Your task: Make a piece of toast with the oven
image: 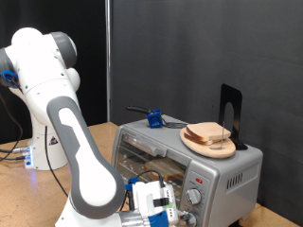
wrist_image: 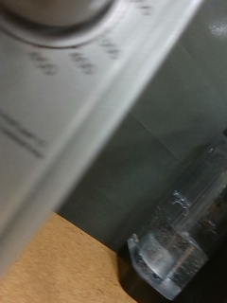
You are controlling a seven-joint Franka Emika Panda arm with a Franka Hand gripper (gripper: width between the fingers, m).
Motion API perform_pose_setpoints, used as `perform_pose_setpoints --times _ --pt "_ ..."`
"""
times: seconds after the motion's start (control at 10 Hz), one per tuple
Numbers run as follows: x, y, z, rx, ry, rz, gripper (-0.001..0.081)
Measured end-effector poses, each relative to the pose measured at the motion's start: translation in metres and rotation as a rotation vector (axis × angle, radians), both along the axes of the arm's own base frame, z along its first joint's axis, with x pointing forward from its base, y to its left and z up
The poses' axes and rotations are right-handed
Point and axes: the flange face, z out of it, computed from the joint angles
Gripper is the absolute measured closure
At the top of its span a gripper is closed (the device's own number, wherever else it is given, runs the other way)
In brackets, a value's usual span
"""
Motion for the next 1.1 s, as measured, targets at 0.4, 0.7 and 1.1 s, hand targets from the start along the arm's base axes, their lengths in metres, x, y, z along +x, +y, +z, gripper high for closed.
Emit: perform_pose_setpoints --times 0.4,0.7,1.1 --pt "0.003 -0.008 0.005 0.010 -0.003 -0.008 0.0156" --pt "-0.005 -0.032 0.017 0.033 0.028 -0.029 0.0030" --pt "-0.026 -0.085 0.056 0.059 0.142 -0.056 -0.0002"
